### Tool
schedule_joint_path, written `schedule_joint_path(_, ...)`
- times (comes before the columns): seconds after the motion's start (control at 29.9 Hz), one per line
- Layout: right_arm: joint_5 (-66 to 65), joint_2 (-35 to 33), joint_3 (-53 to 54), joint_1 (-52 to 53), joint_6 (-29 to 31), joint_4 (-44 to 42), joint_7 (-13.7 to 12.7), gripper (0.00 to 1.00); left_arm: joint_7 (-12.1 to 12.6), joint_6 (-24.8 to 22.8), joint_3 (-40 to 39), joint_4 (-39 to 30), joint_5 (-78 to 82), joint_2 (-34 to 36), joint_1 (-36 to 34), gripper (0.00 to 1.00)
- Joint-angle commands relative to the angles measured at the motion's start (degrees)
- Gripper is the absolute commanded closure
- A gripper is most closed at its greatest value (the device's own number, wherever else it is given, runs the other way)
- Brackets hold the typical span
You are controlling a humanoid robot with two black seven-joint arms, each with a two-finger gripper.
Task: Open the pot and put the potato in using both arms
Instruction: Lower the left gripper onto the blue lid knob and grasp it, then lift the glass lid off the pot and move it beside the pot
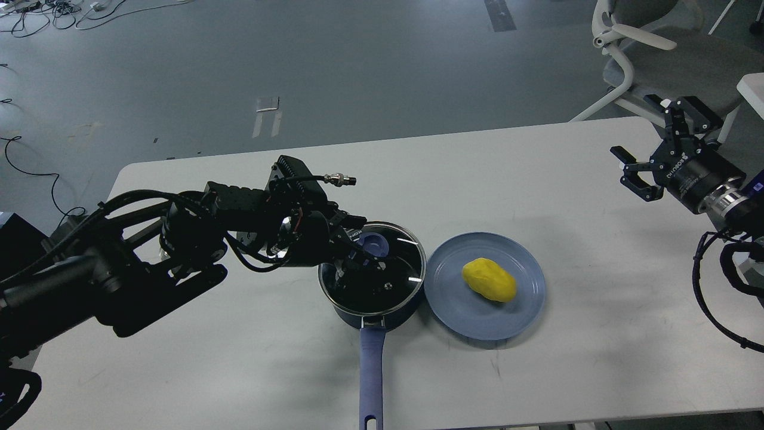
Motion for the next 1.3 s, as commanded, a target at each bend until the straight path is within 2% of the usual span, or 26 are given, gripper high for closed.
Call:
schedule_joint_path(0.0,0.0,0.08,-0.04,-0.1,0.0,0.0,0.0,0.0,-0.05,0.17,0.0,0.18,0.12,-0.02,0.16,0.03)
schedule_joint_path(0.27,0.0,0.17,0.04,-0.01,0.0,-0.17,0.0,0.0,-0.22,0.17,0.0,0.09,0.21,-0.02,0.43,0.11)
schedule_joint_path(0.77,0.0,0.08,0.04,-0.01,0.0,-0.17,0.0,0.0,-0.31,0.17,0.0,-0.35,0.21,0.24,1.48,0.11)
schedule_joint_path(0.8,0.0,0.17,0.04,-0.01,0.0,-0.17,0.0,0.0,-0.31,0.17,0.0,-0.35,0.21,0.24,1.48,0.14)
schedule_joint_path(0.87,0.0,0.17,0.04,-0.01,0.0,-0.17,0.0,0.0,-0.31,0.17,0.09,-0.35,0.21,0.24,1.48,0.31)
schedule_joint_path(1.0,0.0,0.17,0.04,-0.01,0.0,-0.17,0.0,0.0,-0.31,0.17,0.09,-0.35,0.21,0.16,1.57,0.42)
schedule_joint_path(1.1,0.0,0.17,0.04,-0.01,0.0,-0.17,0.0,0.0,-0.4,0.17,0.0,-0.43,0.21,0.24,1.4,0.57)
schedule_joint_path(1.17,0.0,0.17,0.04,-0.01,0.0,-0.17,0.0,0.0,-0.66,0.17,0.0,-0.61,0.21,0.51,1.22,0.61)
schedule_joint_path(1.27,0.0,0.17,0.04,-0.01,0.0,-0.17,0.0,0.0,-1.27,0.17,-0.09,-1.31,0.12,0.95,1.04,0.61)
